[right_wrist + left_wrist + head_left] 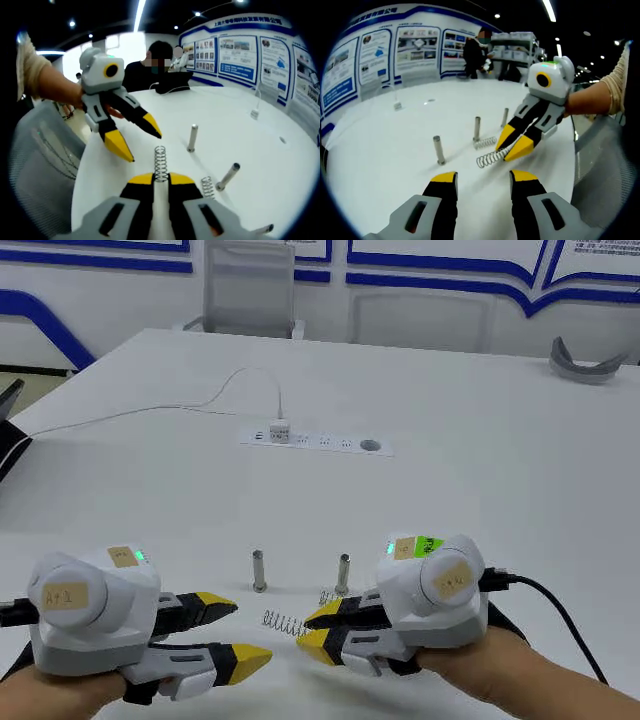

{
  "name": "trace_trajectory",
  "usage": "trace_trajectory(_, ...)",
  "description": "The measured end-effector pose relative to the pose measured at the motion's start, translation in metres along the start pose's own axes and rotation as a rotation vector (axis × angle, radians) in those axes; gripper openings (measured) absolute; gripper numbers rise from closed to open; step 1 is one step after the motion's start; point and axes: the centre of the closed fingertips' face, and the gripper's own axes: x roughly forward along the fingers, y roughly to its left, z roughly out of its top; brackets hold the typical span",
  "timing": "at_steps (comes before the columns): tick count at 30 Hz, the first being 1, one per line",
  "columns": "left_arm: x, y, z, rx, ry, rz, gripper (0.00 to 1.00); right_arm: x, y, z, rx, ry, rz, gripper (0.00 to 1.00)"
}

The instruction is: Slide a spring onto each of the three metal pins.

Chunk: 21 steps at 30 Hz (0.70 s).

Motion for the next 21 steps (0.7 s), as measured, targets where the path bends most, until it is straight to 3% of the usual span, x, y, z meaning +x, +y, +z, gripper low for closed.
trace_trajectory(9, -0.005, 0.007, 0.021, -0.193, -0.095, -0.007, 0.31, -0.002, 0.002, 0.017, -0.027, -0.071, -0.016, 0.12)
trace_trajectory(14, -0.004, 0.001, 0.025, -0.301, -0.119, -0.060, 0.25, -0.002, 0.005, 0.022, -0.054, -0.104, -0.006, 0.12)
trace_trajectory(21, -0.005, -0.005, 0.029, -0.374, -0.141, -0.116, 0.20, -0.005, 0.009, 0.028, -0.141, -0.148, -0.001, 0.11)
